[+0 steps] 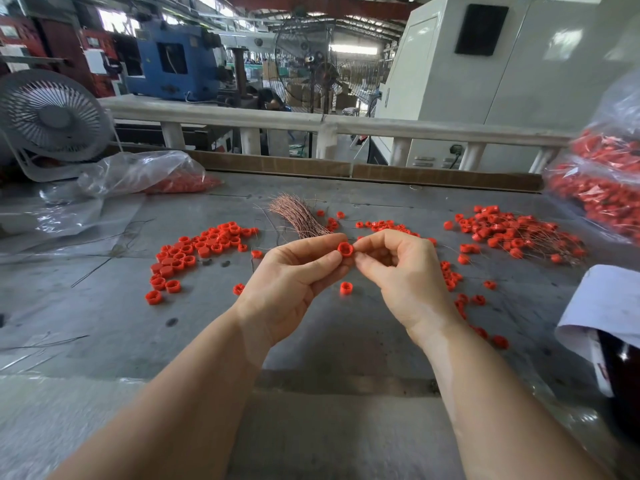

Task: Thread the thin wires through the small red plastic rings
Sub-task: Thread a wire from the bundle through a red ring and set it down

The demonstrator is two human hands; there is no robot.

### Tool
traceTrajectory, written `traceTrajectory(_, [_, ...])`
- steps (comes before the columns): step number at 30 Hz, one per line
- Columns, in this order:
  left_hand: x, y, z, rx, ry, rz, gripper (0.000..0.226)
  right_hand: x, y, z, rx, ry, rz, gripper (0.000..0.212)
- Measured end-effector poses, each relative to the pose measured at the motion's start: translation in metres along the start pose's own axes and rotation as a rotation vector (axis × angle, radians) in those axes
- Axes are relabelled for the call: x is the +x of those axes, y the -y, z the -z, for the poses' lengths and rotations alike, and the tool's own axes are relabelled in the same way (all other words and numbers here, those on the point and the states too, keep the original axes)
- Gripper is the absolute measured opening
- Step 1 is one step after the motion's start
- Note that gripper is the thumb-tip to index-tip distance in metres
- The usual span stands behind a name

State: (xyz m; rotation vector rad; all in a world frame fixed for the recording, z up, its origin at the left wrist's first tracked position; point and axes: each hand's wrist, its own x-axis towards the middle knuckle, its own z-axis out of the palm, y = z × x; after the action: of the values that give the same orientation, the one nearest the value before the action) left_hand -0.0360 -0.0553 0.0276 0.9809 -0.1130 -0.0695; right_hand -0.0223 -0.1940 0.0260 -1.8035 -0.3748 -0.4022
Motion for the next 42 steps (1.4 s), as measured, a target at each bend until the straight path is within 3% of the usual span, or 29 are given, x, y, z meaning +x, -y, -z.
traceTrajectory(16, [0.0012, 0.0025, 0.0014, 0.052, 0.051, 0.037, 0.017, -0.0002, -0.0001, 0.0006, 0.121, 0.004, 0.016, 0.026])
traceTrajectory(31, [0.0021, 0.0037, 0.0009, -0.063, 0.076, 0.039, 0.016, -0.0009, 0.0008, 0.0042, 0.278, 0.003, -0.297, 0.016])
traceTrajectory(42, [0.0039, 0.0045, 0.0040, -0.094, 0.103, 0.046, 0.020, -0.0015, 0.0022, 0.0030, 0.285, 0.120, -0.419, 0.012])
